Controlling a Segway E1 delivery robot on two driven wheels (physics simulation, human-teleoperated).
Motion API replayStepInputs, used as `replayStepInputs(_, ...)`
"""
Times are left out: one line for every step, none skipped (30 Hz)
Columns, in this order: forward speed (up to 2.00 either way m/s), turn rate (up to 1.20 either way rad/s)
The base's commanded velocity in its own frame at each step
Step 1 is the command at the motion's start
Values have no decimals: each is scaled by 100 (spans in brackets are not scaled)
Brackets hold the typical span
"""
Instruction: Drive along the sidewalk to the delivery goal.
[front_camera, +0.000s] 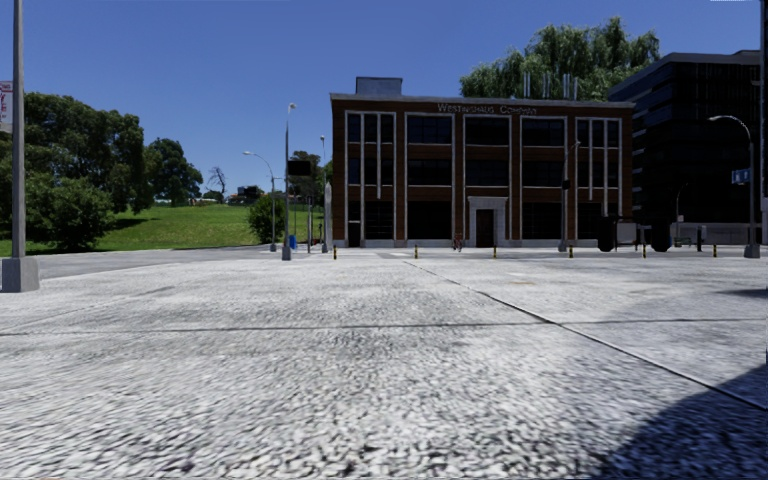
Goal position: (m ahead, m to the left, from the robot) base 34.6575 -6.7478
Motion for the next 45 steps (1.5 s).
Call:
replayStepInputs(200,0)
replayStepInputs(200,0)
replayStepInputs(200,0)
replayStepInputs(200,0)
replayStepInputs(200,0)
replayStepInputs(200,0)
replayStepInputs(200,0)
replayStepInputs(200,0)
replayStepInputs(200,0)
replayStepInputs(200,0)
replayStepInputs(200,0)
replayStepInputs(200,0)
replayStepInputs(200,0)
replayStepInputs(200,0)
replayStepInputs(200,0)
replayStepInputs(200,0)
replayStepInputs(200,0)
replayStepInputs(200,0)
replayStepInputs(200,0)
replayStepInputs(200,0)
replayStepInputs(200,0)
replayStepInputs(200,0)
replayStepInputs(200,0)
replayStepInputs(200,0)
replayStepInputs(200,0)
replayStepInputs(200,0)
replayStepInputs(200,0)
replayStepInputs(200,0)
replayStepInputs(200,0)
replayStepInputs(200,0)
replayStepInputs(200,0)
replayStepInputs(200,0)
replayStepInputs(200,0)
replayStepInputs(200,0)
replayStepInputs(200,0)
replayStepInputs(200,0)
replayStepInputs(200,0)
replayStepInputs(200,0)
replayStepInputs(200,0)
replayStepInputs(200,0)
replayStepInputs(200,0)
replayStepInputs(200,0)
replayStepInputs(200,0)
replayStepInputs(200,0)
replayStepInputs(200,0)
